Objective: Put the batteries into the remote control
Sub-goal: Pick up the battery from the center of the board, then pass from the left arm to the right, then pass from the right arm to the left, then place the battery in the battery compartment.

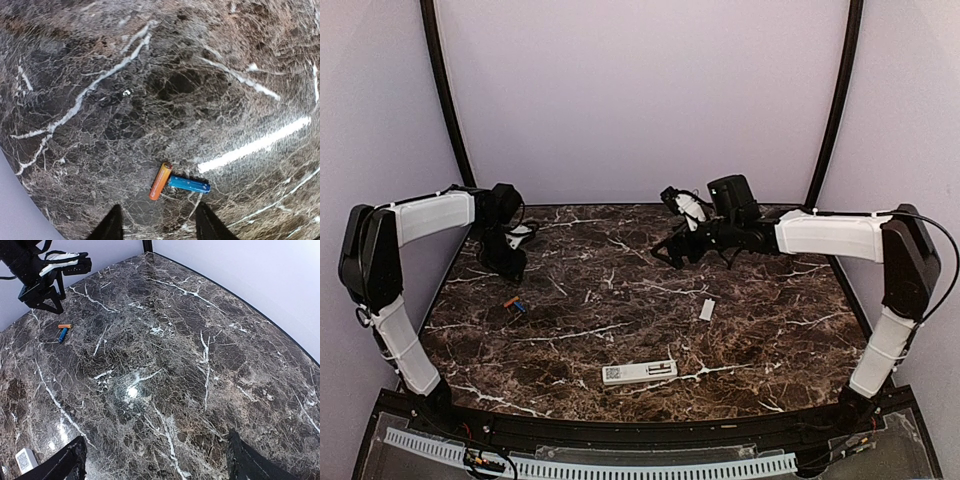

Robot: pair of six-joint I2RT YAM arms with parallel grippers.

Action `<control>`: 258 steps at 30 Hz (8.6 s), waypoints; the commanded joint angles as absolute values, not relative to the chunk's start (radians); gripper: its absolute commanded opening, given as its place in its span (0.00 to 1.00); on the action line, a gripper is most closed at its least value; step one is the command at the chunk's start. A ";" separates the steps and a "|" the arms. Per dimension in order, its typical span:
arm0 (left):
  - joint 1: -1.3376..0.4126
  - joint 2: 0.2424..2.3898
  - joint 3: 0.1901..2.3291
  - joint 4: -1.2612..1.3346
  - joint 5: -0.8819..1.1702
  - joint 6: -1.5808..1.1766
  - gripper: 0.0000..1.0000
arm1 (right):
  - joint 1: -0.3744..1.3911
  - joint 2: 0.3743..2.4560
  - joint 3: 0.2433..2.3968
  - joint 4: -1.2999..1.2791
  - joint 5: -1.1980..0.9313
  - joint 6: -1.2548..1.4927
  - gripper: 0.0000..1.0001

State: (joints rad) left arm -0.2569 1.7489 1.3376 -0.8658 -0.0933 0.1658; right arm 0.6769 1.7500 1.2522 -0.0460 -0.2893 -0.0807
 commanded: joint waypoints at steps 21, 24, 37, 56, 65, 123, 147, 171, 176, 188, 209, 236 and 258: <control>-0.384 1.681 1.168 -0.768 -0.094 1.114 0.62 | 0.676 1.632 1.161 -0.004 -0.413 -0.097 0.94; -0.384 1.714 1.165 -0.768 -0.053 1.126 0.62 | 0.676 1.633 1.163 -0.006 -0.407 -0.102 0.95; -0.361 1.788 1.128 -0.779 -0.095 1.193 0.59 | 0.676 1.653 1.174 -0.034 -0.404 -0.109 0.95; -0.354 1.836 1.119 -0.721 -0.097 1.229 0.35 | 0.676 1.646 1.185 -0.059 -0.396 -0.122 0.96; -0.356 1.833 1.118 -0.710 -0.076 1.210 0.24 | 0.676 1.645 1.193 -0.073 -0.390 -0.144 0.96; -0.672 1.278 1.124 0.196 0.634 -0.126 0.00 | 0.867 1.542 1.214 0.287 -0.597 0.122 0.50; -0.721 1.242 1.116 0.066 0.696 -0.009 0.00 | 0.933 1.601 1.313 0.208 -0.575 0.094 0.00; -0.720 1.212 0.979 0.363 0.653 -0.149 0.23 | 0.935 1.564 1.292 0.239 -0.599 0.092 0.00; -0.721 1.217 0.977 0.337 0.645 -0.136 0.23 | 0.936 1.553 1.289 0.239 -0.595 0.088 0.00; -0.721 1.271 1.005 0.354 0.667 -0.159 0.18 | 0.937 1.553 1.289 0.227 -0.594 0.076 0.00; -0.722 1.264 1.071 0.169 0.695 -0.063 0.00 | 0.934 1.500 1.327 -0.032 -0.573 -0.110 0.68; -0.928 1.566 1.176 -0.265 0.536 0.145 0.00 | 0.639 1.327 1.055 -0.282 -0.317 0.194 0.68; -1.116 1.965 1.455 -0.505 0.257 0.240 0.00 | 0.616 1.341 0.898 -0.188 -0.343 0.199 0.69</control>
